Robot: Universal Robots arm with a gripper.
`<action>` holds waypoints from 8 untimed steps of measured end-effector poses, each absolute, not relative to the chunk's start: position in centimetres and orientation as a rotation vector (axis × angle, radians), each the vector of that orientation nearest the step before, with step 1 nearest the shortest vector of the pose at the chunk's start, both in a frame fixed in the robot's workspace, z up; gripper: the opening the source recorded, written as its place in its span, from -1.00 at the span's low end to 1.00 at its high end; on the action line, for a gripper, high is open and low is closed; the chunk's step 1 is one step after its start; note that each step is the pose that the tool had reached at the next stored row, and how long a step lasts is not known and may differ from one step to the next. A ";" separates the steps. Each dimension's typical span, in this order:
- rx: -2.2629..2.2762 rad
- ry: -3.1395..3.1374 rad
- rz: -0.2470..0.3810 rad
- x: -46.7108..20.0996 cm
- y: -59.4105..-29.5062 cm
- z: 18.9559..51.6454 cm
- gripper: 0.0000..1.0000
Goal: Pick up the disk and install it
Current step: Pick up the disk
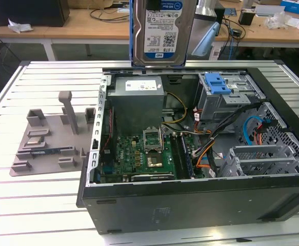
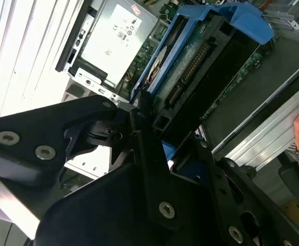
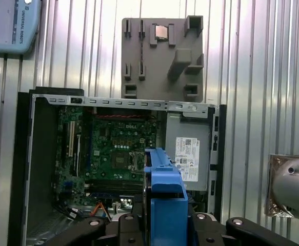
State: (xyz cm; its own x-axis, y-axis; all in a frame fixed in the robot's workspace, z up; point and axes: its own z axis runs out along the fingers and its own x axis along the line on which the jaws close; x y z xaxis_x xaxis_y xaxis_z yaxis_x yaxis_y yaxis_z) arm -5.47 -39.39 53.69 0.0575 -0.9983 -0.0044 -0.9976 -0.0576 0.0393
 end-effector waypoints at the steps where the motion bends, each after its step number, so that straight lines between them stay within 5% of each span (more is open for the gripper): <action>1: 2.266 -2.139 -0.047 -5.4 -39.5 53.7 -0.26; 8: 2.266 -2.139 -0.047 -5.2 -40.4 53.5 -0.26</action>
